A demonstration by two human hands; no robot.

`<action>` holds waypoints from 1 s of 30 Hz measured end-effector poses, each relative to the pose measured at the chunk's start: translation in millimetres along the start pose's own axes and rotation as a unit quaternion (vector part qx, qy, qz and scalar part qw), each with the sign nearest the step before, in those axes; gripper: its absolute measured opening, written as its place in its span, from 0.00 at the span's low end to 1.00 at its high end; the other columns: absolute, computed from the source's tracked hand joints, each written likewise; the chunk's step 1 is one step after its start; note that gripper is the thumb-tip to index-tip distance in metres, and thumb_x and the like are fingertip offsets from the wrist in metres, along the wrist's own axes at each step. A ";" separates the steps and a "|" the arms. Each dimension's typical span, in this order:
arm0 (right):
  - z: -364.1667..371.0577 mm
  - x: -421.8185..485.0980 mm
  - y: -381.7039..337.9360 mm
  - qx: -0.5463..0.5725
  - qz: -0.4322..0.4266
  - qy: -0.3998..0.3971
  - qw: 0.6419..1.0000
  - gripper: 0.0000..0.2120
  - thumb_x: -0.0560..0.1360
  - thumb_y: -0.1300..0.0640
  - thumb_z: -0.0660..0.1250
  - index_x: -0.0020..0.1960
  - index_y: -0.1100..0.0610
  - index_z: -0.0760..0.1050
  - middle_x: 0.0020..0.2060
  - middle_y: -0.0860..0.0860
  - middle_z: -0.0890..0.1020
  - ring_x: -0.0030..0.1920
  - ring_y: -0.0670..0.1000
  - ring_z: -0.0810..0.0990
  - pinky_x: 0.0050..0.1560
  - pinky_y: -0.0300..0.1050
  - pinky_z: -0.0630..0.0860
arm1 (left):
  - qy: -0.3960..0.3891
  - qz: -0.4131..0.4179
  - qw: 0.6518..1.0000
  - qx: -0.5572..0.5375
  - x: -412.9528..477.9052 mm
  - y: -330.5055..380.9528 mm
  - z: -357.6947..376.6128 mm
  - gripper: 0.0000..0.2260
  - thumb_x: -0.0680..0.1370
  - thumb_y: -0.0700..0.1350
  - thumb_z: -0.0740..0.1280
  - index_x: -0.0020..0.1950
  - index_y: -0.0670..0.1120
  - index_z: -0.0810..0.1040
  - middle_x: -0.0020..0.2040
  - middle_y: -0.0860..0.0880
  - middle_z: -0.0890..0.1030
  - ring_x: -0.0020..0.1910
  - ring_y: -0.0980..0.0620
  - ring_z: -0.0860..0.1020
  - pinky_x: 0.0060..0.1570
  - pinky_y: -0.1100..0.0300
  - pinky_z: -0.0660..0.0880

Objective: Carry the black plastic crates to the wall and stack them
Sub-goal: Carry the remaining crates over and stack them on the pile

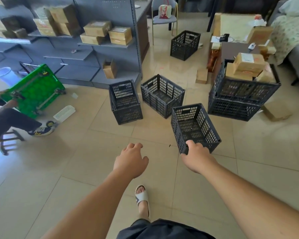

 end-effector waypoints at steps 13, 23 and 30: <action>-44.8 152.6 -75.7 -0.030 0.084 -0.001 0.996 0.20 0.81 0.45 0.59 0.71 0.49 0.64 0.66 0.54 0.72 0.65 0.59 0.71 0.60 0.59 0.75 | -0.073 0.050 0.996 0.001 223.4 -19.3 -84.2 0.26 0.80 0.55 0.61 0.78 0.51 0.65 0.74 0.48 0.68 0.68 0.43 0.71 0.59 0.45 0.77; -100.4 258.4 -14.6 -0.037 0.149 -0.015 0.988 0.22 0.82 0.46 0.57 0.74 0.51 0.61 0.68 0.54 0.71 0.69 0.58 0.69 0.62 0.57 0.72 | -0.102 0.124 0.985 0.060 363.5 84.2 -106.0 0.26 0.80 0.55 0.61 0.78 0.52 0.65 0.76 0.48 0.67 0.71 0.44 0.69 0.60 0.46 0.75; -158.3 343.6 39.0 -0.012 0.176 -0.019 0.984 0.23 0.82 0.44 0.56 0.75 0.49 0.61 0.69 0.53 0.72 0.69 0.58 0.70 0.64 0.61 0.73 | -0.111 0.128 0.983 0.075 450.9 167.9 -124.5 0.27 0.79 0.54 0.61 0.78 0.51 0.66 0.75 0.48 0.68 0.70 0.43 0.70 0.61 0.44 0.76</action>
Point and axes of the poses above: each hand's wrist, its own x-axis towards the middle knuckle, its own z-axis out of the palm, y = z × x, the point moved 5 cm from there along x, towards the middle knuckle
